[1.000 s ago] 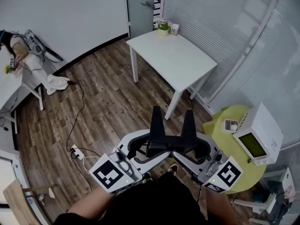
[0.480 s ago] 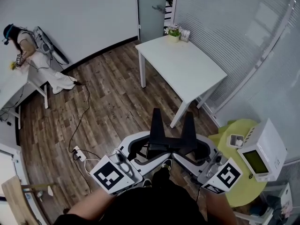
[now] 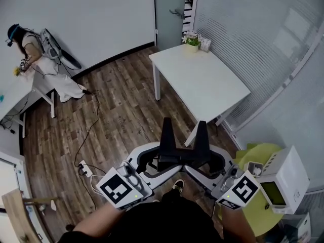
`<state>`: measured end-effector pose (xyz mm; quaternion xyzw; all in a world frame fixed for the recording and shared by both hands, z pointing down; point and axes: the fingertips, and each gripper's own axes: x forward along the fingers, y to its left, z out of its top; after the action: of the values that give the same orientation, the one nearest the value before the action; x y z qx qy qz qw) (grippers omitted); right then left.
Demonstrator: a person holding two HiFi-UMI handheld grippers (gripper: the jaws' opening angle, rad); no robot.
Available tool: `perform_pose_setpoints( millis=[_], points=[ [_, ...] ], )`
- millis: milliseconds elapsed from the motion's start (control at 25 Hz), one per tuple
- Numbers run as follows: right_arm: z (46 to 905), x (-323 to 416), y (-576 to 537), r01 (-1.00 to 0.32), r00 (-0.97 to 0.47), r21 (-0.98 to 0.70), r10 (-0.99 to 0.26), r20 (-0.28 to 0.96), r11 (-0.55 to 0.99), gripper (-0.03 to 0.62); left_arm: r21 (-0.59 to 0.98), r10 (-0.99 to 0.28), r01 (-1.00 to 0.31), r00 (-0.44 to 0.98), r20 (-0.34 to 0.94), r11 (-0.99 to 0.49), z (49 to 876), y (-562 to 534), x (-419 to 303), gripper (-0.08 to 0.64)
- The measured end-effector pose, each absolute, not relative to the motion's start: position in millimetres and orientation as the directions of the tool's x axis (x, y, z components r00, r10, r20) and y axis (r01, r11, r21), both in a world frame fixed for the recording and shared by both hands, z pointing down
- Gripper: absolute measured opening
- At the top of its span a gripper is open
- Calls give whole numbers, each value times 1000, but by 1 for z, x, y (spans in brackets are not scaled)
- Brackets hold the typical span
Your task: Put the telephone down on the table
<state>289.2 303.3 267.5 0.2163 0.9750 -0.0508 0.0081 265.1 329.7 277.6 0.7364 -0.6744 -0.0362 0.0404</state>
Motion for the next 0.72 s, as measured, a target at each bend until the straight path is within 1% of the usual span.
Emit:
perform_pose_setpoints(
  millis=[720],
  points=[
    [263,232,210,474,-880,-97,473,-37,875,242,94,-999,-995,35,20,-33,274,238,210,255]
  ],
)
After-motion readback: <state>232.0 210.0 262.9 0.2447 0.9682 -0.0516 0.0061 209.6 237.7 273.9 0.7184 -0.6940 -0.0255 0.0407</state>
